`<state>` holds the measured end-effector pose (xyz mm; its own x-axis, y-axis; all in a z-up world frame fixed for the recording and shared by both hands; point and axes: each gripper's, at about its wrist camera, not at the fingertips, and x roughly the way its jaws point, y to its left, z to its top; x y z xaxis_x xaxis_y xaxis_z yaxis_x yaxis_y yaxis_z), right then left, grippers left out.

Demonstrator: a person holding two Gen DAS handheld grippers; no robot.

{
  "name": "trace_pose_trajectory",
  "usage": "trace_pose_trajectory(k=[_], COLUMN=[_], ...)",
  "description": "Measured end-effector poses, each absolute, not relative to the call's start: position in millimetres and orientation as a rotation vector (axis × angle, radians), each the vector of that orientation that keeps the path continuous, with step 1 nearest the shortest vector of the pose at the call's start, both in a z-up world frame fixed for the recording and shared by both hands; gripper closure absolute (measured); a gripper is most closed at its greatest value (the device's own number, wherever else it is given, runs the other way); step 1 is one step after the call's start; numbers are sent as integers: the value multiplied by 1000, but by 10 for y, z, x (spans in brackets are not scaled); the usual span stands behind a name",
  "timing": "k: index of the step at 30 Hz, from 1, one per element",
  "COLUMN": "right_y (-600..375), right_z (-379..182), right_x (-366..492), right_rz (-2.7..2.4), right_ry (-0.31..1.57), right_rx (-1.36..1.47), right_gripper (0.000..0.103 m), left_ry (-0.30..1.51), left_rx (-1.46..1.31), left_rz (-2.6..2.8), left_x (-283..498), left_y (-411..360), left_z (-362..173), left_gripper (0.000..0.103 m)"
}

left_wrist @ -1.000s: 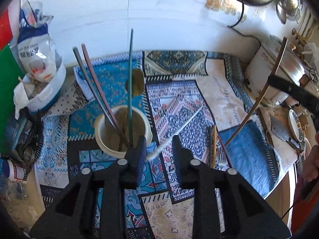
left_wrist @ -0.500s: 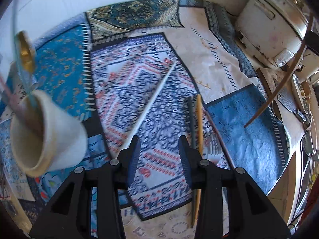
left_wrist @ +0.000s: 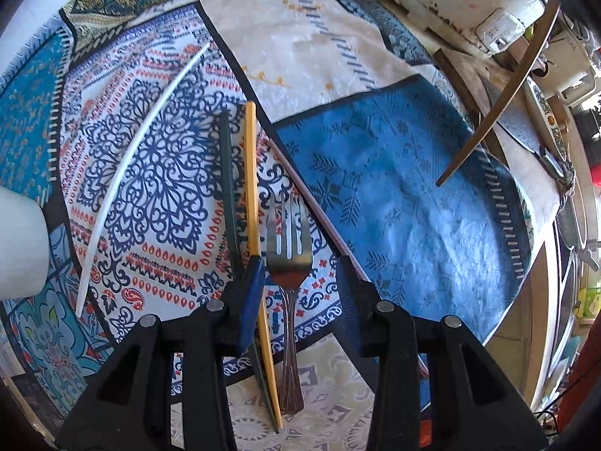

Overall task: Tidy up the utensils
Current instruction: 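Grasp a steel fork with the left tool while the right tool holds the wooden chopstick, then carry the fork over the white cup with the left tool while the right tool follows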

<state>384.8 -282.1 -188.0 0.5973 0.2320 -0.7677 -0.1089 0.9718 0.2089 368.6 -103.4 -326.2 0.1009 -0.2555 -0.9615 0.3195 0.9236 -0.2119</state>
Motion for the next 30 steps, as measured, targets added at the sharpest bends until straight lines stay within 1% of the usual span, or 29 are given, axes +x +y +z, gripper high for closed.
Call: trace_pose_trajectory(k=[6,9,13,19,26,30], right_y=[-2810,-2820,-2865,-2890,-2775,-2657], right_z=[-1885,-1873,-1843,-1799,-1711,-1635], right_x=[3810,3799,3781,3740,3733,3740], right_rz=[214,218,215,213,232,254], right_ry=[906,902,894,882,859,838], right_rx=[149,153,156,162,156,146], right_gripper=[96,96,96,96,96,96], left_ry=[1392,1405,1373,1352,1270,1200], left_rx=[84,122,183,164,99,77], left_rz=[-400,-402,-379,-364,-343,-327], left_x=[3716,3748,3743,3791,3724,3669], left_y=[-1136,-1257,-1356,-1343,-1031,-827], left_z=[-3274,-3334,-3349,-3340,-3008,-2685], left_gripper=[65,73,78,78,79,79])
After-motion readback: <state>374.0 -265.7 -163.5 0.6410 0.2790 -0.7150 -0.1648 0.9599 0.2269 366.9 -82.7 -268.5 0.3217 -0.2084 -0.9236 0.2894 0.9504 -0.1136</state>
